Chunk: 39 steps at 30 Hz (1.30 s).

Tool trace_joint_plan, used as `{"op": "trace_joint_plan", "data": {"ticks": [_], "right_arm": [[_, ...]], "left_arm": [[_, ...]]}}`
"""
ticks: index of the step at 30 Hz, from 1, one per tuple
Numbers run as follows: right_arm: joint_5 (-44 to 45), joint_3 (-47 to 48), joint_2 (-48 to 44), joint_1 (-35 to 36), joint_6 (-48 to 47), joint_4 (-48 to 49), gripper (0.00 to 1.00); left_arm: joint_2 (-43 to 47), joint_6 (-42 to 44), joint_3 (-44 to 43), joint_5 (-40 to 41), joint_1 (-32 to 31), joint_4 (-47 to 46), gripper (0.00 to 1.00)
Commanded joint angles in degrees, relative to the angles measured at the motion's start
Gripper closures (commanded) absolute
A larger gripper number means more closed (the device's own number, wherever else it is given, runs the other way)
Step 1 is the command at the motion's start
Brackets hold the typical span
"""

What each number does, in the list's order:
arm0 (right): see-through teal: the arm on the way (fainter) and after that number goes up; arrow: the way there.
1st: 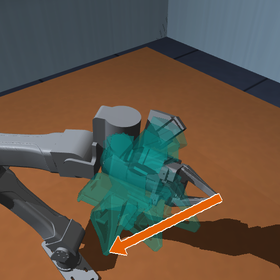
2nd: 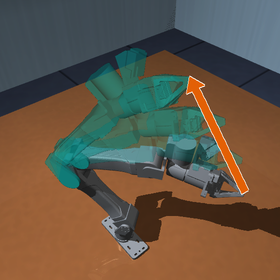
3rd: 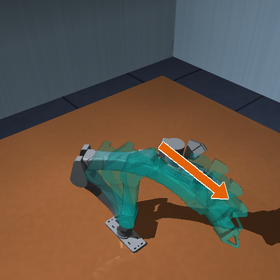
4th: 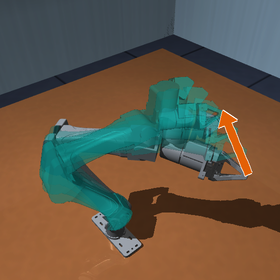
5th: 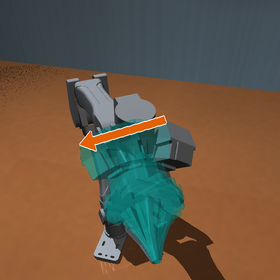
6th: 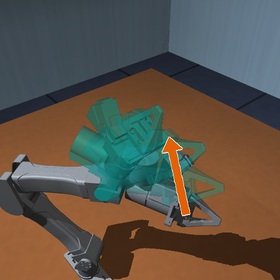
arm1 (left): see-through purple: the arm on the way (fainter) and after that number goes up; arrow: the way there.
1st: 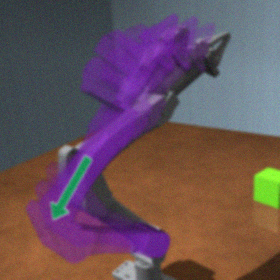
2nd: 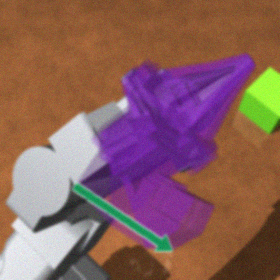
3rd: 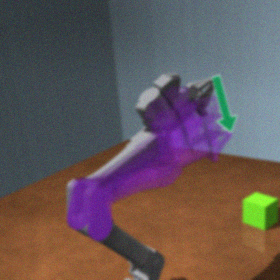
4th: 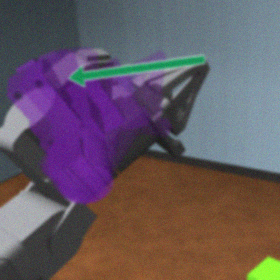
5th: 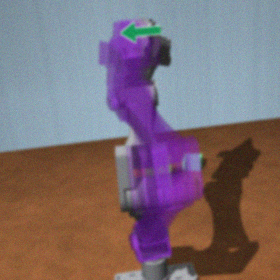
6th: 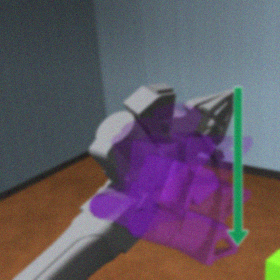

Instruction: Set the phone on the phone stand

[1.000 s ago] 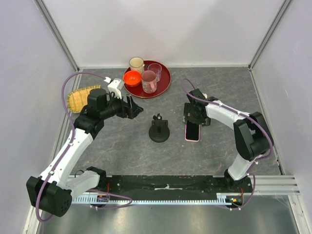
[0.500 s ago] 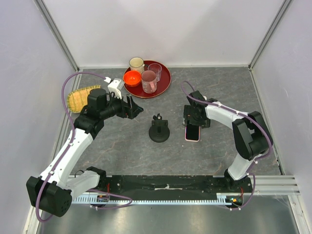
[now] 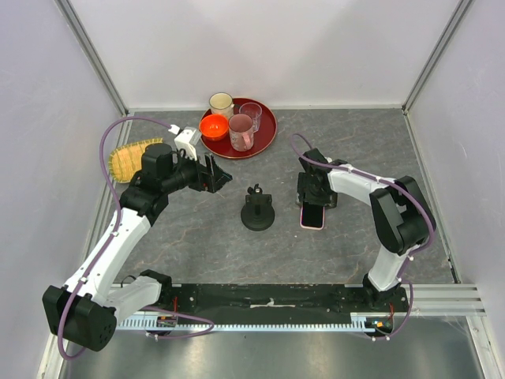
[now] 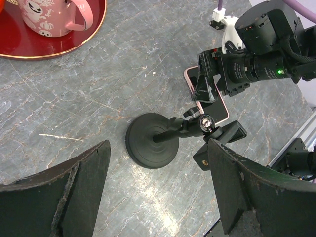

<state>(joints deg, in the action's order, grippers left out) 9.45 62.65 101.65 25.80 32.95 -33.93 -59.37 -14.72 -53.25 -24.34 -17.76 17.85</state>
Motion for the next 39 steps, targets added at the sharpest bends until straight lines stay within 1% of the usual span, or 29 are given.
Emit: {"op": "trace_joint_plan", "data": {"ticks": [1,4,5,7,8,9,10,15,18,19,20,21,22,23,24,25,26,27,28,30,33,35,36,37,38,39], "right_arm": [[-0.8,0.9,3.5,1.0,1.9,-1.5,0.17],[0.2,1.0,3.2,1.5,2.2,-1.7,0.25],[0.9,0.9,3.1,1.7,2.1,-1.6,0.29],[2.7,0.7,2.2,1.7,1.9,-1.4,0.52],[2.9,0.7,1.7,1.7,1.6,-1.0,0.66],[3.1,0.7,1.1,1.7,1.0,-0.5,0.93],[2.9,0.5,-0.8,1.8,0.6,0.0,1.00],[2.8,-1.7,-8.1,1.8,-0.8,5.7,1.00],[3.6,-5.2,-14.8,1.7,-2.1,11.9,1.00],[3.6,-7.7,-19.2,1.7,-2.9,13.9,1.00],[3.8,-9.3,-21.9,1.7,-3.3,18.8,1.00],[4.1,-11.1,-27.6,1.8,-3.9,21.6,1.00],[4.1,-15.2,-30.8,1.7,-4.3,28.2,1.00],[3.8,-17.4,-33.9,1.7,-6.3,32.0,1.00],[3.1,-19.4,-40.2,1.7,-7.0,35.6,1.00],[2.9,-23.0,-43.4,1.8,-8.1,41.4,1.00],[2.5,-24.8,-46.6,1.8,-10.1,44.3,1.00],[2.6,-26.3,-52.0,1.7,-11.1,47.1,1.00],[4.9,-28.5,-54.2,1.8,-11.6,50.4,1.00],[6.9,-28.6,-56.6,1.7,-12.4,51.2,1.00],[5.7,-22.5,-55.0,1.7,-13.1,47.7,1.00],[4.2,-19.9,-53.8,1.7,-11.5,44.8,1.00],[4.0,-17.5,-52.6,1.7,-9.7,44.0,1.00],[2.8,-16.5,-52.1,1.7,-9.0,42.9,1.00],[2.0,-15.6,-51.8,1.7,-8.4,42.5,1.00],[1.1,-14.3,-51.4,1.8,-7.2,42.2,1.00]], "left_arm": [[0.7,-1.2,-0.2,-1.2,-0.1,-1.7,0.14],[0.6,-1.2,-0.2,-1.4,-0.1,-1.7,0.14],[0.6,-1.3,-0.2,-1.4,-0.1,-1.7,0.14],[0.8,-1.2,-0.2,-1.4,-0.1,-1.7,0.14],[0.8,-1.2,-0.2,-1.3,-0.1,-1.8,0.14],[0.7,-1.2,-0.2,-1.2,-0.1,-1.8,0.14],[0.7,-1.1,-0.2,-1.2,-0.1,-1.8,0.14],[0.5,-1.2,-0.1,-1.2,-0.1,-1.7,0.14],[0.7,-1.2,-0.1,-1.2,-0.1,-1.8,0.14],[0.6,-1.2,-0.1,-1.1,-0.1,-1.7,0.14],[0.6,-1.2,-0.1,-1.1,-0.1,-1.8,0.14],[0.5,-1.2,-0.1,-1.2,-0.1,-1.8,0.14],[0.5,-1.2,-0.1,-1.2,-0.1,-1.7,0.14],[0.5,-1.2,-0.1,-1.2,0.0,-1.8,0.14],[0.4,-1.2,-0.1,-1.2,0.0,-1.7,0.14],[0.4,-1.2,0.0,-1.4,-0.1,-1.8,0.14],[0.2,-1.3,0.0,-1.4,0.0,-1.8,0.14],[0.2,-1.3,-0.1,-1.6,0.0,-1.8,0.14],[0.2,-1.4,0.0,-1.8,0.0,-1.8,0.14],[0.0,-1.4,0.0,-2.3,0.0,-2.1,0.14],[0.0,-1.6,0.5,-6.1,0.0,-4.4,0.14],[-0.2,-2.3,0.8,-10.1,0.0,-7.6,0.14],[-0.6,-3.2,1.0,-14.6,-0.1,-9.2,0.14],[-0.6,-4.1,1.1,-16.5,-0.3,-10.6,0.14],[-0.6,-5.2,1.3,-17.9,-0.5,-12.1,0.14],[-0.6,-7.8,1.3,-20.2,-1.4,-15.5,0.14]]}}
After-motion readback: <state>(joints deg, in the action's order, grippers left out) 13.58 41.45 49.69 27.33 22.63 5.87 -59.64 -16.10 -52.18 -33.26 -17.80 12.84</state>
